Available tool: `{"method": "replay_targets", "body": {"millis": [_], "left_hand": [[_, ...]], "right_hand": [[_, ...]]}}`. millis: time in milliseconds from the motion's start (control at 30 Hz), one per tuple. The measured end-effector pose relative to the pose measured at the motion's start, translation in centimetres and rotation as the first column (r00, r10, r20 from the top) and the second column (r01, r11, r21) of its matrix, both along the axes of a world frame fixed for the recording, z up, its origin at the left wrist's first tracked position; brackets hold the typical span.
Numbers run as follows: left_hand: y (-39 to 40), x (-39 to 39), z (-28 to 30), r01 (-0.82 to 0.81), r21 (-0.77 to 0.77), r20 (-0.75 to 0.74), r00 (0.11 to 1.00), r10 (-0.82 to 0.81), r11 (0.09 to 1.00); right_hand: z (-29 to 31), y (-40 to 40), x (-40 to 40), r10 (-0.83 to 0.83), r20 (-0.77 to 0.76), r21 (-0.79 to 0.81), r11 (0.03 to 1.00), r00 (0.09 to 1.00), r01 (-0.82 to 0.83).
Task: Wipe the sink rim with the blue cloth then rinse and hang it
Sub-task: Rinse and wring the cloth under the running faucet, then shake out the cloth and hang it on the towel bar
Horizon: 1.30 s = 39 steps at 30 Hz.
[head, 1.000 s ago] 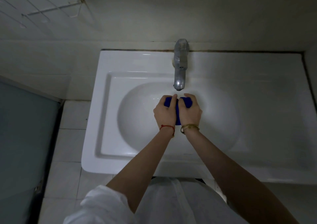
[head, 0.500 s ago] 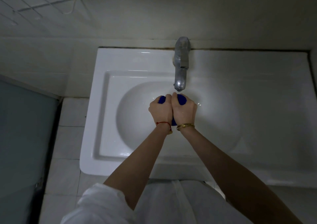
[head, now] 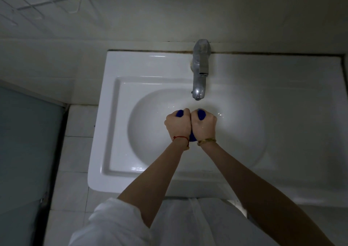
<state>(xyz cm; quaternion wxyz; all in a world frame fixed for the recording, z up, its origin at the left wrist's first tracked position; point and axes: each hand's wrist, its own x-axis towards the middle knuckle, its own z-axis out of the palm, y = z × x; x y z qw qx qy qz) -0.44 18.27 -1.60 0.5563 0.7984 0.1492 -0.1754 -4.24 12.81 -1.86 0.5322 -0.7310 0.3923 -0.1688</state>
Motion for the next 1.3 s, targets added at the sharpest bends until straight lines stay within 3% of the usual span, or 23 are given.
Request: {"method": "replay_targets", "body": {"millis": [233,367,533,767,900,1100,1300], "left_hand": [[1.1,-1.1,0.2,0.216,0.062,-0.007,0.976,-0.216,0.975],[2.3,-2.9,0.4,0.214,0.082,-0.031,0.977,-0.212,0.973],[6.1,-4.7,1.5,0.179,0.032,-0.089,0.980,-0.176,0.983],[14.9,-8.5,5.4,0.033,0.007,-0.082,0.996,-0.032,0.999],[21.0,-12.2,6.7,-0.155,-0.029,-0.042,0.987,0.154,0.987],[32.6,-18.5,7.6,-0.449,-0.184,-0.090,0.893,0.440,0.874],[46.8,-26.2,8.1,-0.620,-0.161,-0.132,0.784,0.606,0.768]], "right_hand": [[0.7,-0.4,-2.2,-0.022,-0.146,0.218,0.975,0.989,0.054],[1.4,-0.8,-3.7,0.110,-0.252,0.310,0.950,0.962,-0.027],[2.1,-0.1,-5.4,0.284,-0.252,0.482,0.866,0.925,-0.135],[4.4,6.0,-6.3,0.560,-0.231,0.591,0.730,0.795,-0.342],[5.6,11.7,-7.5,0.713,-0.211,0.494,0.668,0.669,-0.557],[6.9,23.1,-10.2,0.871,-0.156,0.399,0.487,0.465,-0.777],[6.5,38.6,-15.3,0.940,-0.119,0.437,0.340,0.321,-0.833]]}}
